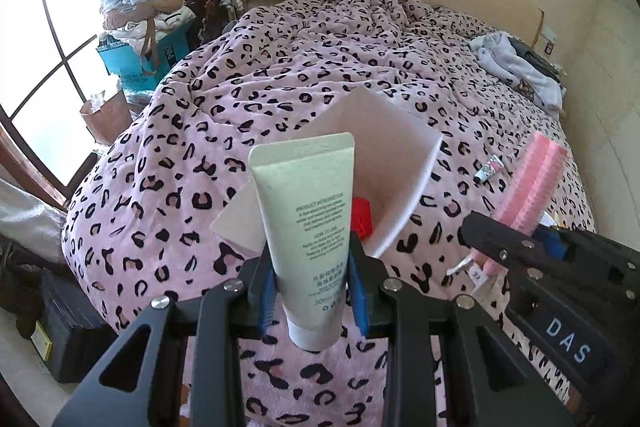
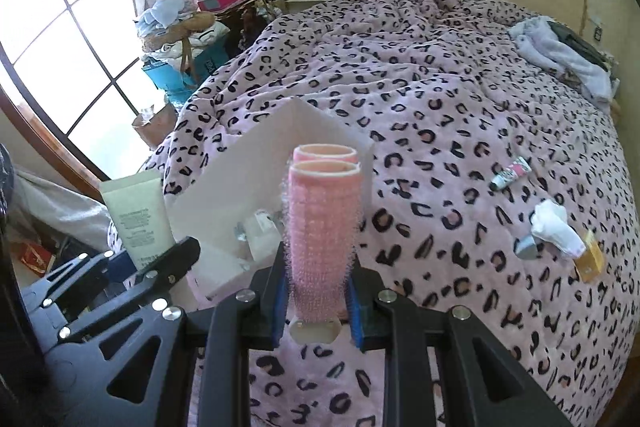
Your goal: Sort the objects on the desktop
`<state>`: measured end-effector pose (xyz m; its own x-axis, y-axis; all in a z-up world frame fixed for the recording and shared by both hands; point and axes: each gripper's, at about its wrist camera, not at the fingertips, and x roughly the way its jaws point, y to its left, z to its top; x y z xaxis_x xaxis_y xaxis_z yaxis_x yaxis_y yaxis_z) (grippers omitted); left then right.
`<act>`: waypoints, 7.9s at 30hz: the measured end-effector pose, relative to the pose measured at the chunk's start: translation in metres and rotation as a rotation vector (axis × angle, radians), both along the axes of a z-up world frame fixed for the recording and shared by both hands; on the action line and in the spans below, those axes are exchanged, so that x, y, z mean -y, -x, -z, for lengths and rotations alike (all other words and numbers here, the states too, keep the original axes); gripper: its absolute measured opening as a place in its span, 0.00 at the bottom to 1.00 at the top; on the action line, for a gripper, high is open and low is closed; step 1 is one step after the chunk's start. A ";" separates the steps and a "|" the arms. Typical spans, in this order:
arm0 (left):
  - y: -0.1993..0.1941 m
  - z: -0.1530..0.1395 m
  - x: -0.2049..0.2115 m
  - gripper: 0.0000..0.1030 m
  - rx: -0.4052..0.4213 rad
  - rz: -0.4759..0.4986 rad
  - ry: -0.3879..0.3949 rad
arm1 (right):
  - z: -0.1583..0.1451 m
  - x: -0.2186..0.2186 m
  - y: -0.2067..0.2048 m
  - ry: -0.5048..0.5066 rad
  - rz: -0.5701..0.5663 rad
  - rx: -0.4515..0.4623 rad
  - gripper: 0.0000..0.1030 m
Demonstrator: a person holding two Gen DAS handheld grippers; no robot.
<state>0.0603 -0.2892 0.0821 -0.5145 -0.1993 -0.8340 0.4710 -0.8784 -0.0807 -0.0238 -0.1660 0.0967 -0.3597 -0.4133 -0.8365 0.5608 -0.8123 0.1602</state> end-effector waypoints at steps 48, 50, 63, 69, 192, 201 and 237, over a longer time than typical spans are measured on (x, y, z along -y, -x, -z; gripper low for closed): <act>0.063 0.058 0.059 0.30 0.025 -0.015 -0.124 | 0.062 0.092 0.076 -0.051 -0.063 0.155 0.25; 0.064 0.060 0.059 0.31 0.028 -0.015 -0.123 | 0.065 0.093 0.077 -0.056 -0.060 0.156 0.25; 0.056 0.051 0.061 0.53 -0.006 -0.022 -0.134 | 0.065 0.091 0.084 -0.061 -0.034 0.193 0.32; 0.047 0.033 0.058 0.53 -0.030 -0.023 -0.117 | 0.046 0.078 0.084 -0.037 -0.016 0.181 0.32; 0.309 0.240 -0.320 0.90 0.137 0.374 -0.002 | 0.234 -0.414 0.241 0.194 0.374 -0.014 0.66; 0.305 0.236 -0.325 0.39 0.117 0.385 -0.023 | 0.233 -0.402 0.214 0.105 0.520 -0.071 0.53; 0.189 0.161 -0.296 0.39 0.103 0.396 0.117 | 0.167 -0.358 0.075 0.023 0.639 -0.154 0.44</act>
<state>-0.1289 0.0073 -0.0786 -0.4851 -0.0994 -0.8688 0.0960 -0.9936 0.0600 -0.0983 0.1916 -0.0700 -0.6552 -0.0959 -0.7493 -0.0128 -0.9903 0.1380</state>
